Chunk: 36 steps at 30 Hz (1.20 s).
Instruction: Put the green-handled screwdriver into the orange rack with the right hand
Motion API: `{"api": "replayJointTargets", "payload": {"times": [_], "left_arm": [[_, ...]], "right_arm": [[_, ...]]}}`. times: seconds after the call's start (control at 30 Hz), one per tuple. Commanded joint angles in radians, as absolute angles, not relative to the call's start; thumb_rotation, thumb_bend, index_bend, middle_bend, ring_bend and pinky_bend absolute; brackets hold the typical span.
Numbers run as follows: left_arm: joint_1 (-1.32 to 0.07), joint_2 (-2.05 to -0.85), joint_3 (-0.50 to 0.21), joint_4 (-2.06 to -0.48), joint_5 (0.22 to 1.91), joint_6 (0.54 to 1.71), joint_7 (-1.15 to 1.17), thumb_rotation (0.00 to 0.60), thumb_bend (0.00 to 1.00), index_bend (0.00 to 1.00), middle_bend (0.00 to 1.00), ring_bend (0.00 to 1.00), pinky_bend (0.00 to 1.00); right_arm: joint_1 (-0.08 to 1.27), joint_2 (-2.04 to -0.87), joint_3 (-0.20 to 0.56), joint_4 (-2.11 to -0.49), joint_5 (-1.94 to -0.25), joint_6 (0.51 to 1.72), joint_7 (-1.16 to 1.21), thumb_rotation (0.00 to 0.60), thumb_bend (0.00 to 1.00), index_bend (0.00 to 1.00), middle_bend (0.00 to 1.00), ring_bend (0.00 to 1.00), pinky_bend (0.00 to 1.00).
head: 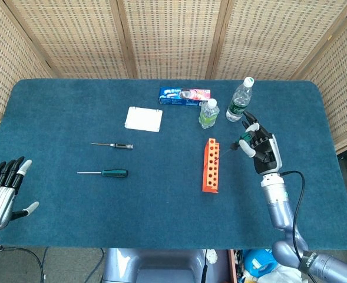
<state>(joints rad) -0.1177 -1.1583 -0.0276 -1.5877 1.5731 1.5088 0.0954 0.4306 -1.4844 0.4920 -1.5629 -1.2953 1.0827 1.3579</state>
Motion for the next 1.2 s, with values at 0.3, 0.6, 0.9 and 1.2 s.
{"api": "replayJointTargets", "payload": {"times": [0.3,0.6,0.9,1.2], "left_arm": [[-0.117,-1.153,-0.031,-1.591,1.569,1.512,0.086,0.600,0.00,0.00,0.00,0.00,0.00],[-0.121,-1.157,-0.030,-1.590,1.568,1.505,0.094,0.600,0.00,0.00,0.00,0.00,0.00],[-0.121,-1.159,-0.028,-1.593,1.570,1.505,0.103,0.600,0.00,0.00,0.00,0.00,0.00],[-0.124,-1.163,-0.028,-1.589,1.566,1.497,0.104,0.600,0.00,0.00,0.00,0.00,0.00]], "right_arm": [[0.451,-1.524,0.464,-1.492,-1.315,1.107,1.370,0.600,0.21,0.73,0.15,0.00,0.00],[0.458,-1.544,0.454,-1.438,-1.312,1.117,1.384,0.600,0.21,0.73,0.15,0.00,0.00],[0.465,-1.561,0.449,-1.410,-1.309,1.132,1.380,0.600,0.21,0.73,0.15,0.00,0.00],[0.480,-1.599,0.446,-1.373,-1.303,1.147,1.368,0.600,0.21,0.73,0.15,0.00,0.00]]}}
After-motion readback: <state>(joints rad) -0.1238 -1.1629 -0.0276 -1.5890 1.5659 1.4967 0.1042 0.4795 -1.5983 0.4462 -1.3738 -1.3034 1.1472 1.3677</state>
